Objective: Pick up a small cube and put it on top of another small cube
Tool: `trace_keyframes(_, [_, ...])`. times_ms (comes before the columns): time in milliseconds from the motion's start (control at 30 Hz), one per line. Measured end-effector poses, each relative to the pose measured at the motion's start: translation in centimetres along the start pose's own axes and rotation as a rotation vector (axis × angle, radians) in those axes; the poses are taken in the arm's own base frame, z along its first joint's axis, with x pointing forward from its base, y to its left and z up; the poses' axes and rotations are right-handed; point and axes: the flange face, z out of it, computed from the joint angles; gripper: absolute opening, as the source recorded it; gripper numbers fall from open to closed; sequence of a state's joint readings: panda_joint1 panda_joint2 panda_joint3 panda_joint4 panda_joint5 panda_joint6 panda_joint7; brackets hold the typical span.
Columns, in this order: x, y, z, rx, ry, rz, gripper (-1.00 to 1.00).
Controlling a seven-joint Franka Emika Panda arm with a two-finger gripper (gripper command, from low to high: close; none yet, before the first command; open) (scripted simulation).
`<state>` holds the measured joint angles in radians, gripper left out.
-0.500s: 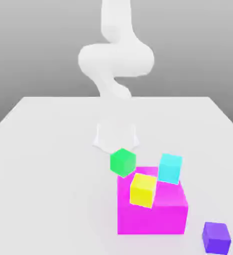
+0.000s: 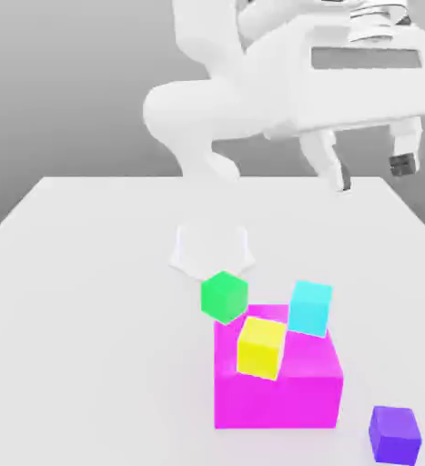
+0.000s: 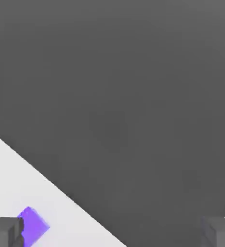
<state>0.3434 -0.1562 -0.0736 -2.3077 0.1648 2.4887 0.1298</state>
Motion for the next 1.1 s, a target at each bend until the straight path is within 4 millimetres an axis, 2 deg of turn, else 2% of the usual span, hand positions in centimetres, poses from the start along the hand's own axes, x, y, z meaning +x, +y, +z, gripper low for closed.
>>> trace_keyframes(200, [-3.4, -3.8, 11.1, -0.023, -0.157, -0.276, 0.0])
trace_keyframes(467, [-10.1, -5.1, 23.8, -0.082, -0.34, -0.61, 0.0])
trace_keyframes(600, [-12.1, -4.4, 29.2, -0.087, -0.355, -0.641, 0.0])
trace_keyframes(633, [-12.5, -4.2, 30.1, -0.087, -0.356, -0.641, -1.0])
trace_keyframes(833, [-12.6, -4.1, 30.5, -0.087, -0.358, -0.642, -1.0])
trace_keyframes(867, [-12.5, -4.2, 30.1, -0.088, -0.358, -0.642, -1.0])
trace_keyframes(1000, [-11.0, -5.1, 25.6, -0.087, -0.358, -0.642, -1.0])
trace_keyframes(1100, [-10.0, -3.7, 21.9, -0.086, -0.359, -0.607, -1.0])
